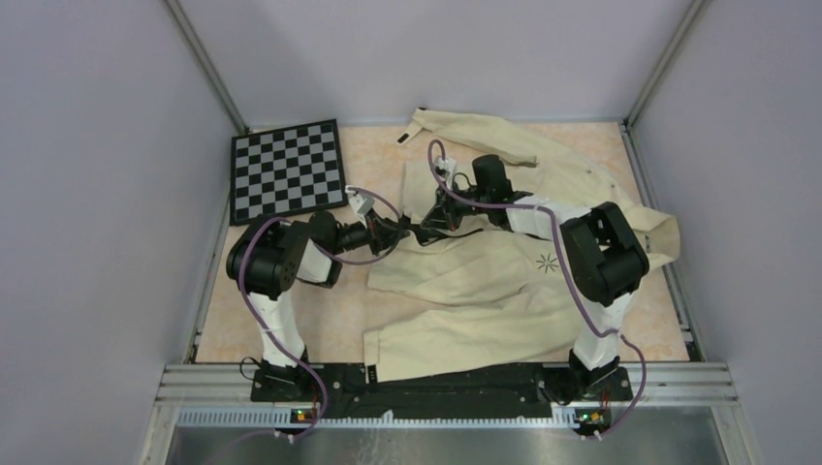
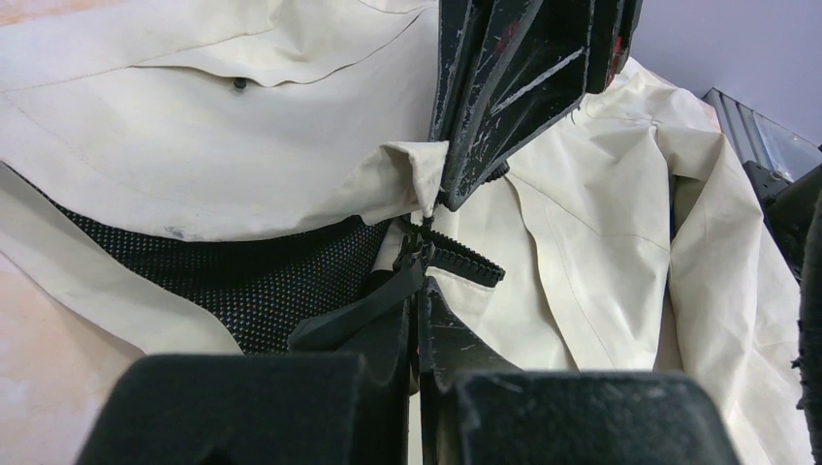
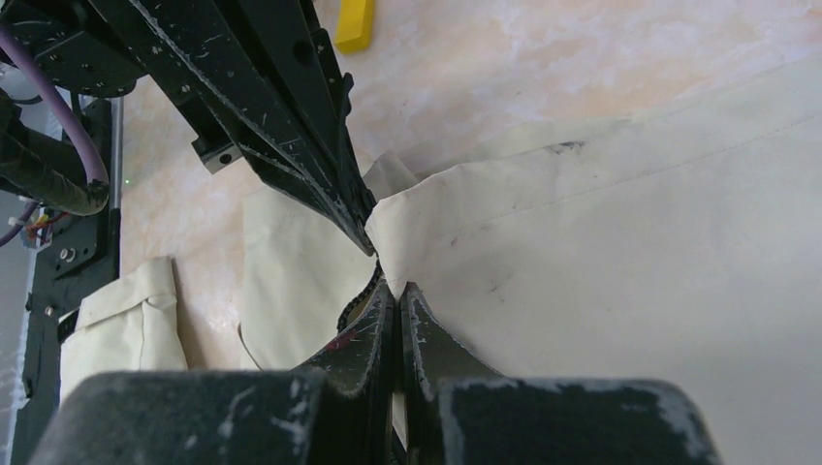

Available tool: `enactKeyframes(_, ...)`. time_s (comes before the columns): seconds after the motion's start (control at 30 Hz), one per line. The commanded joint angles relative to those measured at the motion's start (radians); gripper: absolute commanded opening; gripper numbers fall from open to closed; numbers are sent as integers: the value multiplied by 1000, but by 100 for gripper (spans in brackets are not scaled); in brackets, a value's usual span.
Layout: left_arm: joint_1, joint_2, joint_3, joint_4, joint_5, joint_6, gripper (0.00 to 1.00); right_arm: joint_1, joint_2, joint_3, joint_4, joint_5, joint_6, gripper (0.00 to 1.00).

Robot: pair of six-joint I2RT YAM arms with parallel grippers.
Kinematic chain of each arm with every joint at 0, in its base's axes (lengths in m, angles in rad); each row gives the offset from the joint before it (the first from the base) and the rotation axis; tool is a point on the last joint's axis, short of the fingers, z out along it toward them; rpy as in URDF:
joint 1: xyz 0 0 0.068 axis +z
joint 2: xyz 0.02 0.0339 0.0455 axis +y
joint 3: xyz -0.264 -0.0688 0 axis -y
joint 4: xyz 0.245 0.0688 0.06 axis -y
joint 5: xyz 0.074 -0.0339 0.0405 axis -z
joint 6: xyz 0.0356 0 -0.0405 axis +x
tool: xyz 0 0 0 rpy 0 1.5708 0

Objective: Zip up the jacket

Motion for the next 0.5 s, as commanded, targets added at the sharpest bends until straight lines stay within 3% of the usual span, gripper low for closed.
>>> enactKeyframes(0.0, -3, -21, -1, 85, 8, 4, 0, -8, 1, 27, 61, -9, 18, 0)
enactKeyframes(0.47, -3, -19, -10, 124, 10, -4, 0, -9, 23, 45, 32, -29, 5, 0)
